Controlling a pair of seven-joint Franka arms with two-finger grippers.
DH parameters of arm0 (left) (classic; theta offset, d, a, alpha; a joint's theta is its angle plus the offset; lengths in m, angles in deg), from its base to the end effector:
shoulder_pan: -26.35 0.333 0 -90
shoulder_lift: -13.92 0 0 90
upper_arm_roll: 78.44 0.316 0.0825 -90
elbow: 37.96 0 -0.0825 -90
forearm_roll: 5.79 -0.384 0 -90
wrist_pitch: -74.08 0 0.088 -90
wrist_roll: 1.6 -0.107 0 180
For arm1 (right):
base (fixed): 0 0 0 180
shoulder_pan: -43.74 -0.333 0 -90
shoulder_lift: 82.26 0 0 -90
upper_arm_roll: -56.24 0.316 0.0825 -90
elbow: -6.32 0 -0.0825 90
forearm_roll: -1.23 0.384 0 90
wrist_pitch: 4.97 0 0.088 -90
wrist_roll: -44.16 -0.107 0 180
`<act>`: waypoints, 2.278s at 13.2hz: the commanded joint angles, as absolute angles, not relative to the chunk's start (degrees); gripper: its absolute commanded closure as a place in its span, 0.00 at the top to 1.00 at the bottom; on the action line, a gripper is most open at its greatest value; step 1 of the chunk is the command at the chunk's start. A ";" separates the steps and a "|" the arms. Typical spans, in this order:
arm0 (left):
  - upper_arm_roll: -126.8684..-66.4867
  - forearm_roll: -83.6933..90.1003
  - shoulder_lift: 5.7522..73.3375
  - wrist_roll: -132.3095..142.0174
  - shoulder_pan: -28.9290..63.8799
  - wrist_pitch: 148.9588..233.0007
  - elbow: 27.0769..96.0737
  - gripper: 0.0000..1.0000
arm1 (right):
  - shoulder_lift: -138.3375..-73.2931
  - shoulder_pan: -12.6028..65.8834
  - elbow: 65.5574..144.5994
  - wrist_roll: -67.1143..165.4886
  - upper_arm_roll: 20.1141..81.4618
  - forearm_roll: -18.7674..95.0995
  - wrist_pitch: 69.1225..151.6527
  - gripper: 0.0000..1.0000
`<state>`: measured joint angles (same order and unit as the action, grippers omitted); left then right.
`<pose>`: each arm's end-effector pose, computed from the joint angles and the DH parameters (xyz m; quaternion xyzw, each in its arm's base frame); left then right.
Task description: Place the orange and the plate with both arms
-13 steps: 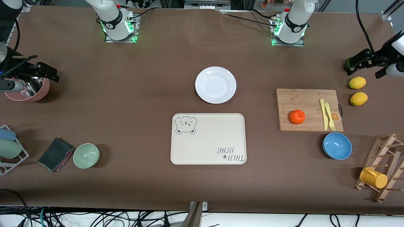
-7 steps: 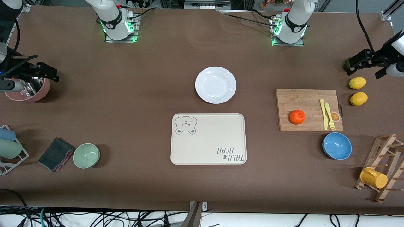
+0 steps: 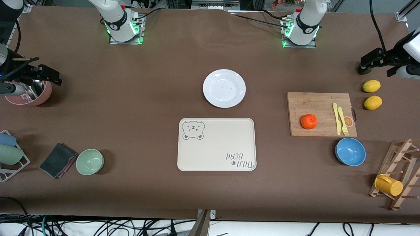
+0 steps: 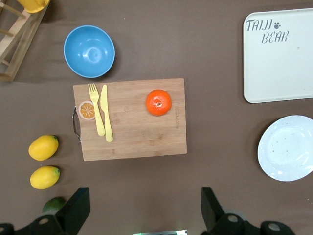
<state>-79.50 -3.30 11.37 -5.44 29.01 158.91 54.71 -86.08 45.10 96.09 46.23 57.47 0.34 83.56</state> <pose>0.5302 0.0096 0.6195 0.9985 -0.0205 -0.0451 0.0235 0.5700 -0.0034 0.5868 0.9989 0.0171 -0.0443 0.0062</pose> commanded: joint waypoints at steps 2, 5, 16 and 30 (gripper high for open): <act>-79.41 -5.35 12.17 -0.63 28.90 156.00 53.01 1.00 | -86.22 45.06 94.74 46.26 57.56 0.97 82.39 1.00; -79.23 -5.35 12.25 -0.63 28.99 155.99 53.01 1.00 | -86.22 45.06 94.74 46.26 57.56 0.97 82.39 1.00; -80.20 -3.60 13.56 -1.42 31.62 158.45 53.53 1.00 | -86.22 45.14 94.74 46.35 57.47 1.14 81.78 1.00; -79.76 -3.95 23.58 0.42 27.50 182.51 70.39 1.00 | -86.22 45.14 94.74 46.35 57.38 1.06 80.99 1.00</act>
<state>-79.99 -3.31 22.11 -0.46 28.48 178.22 67.69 -86.09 45.10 95.99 46.23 57.48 0.39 82.15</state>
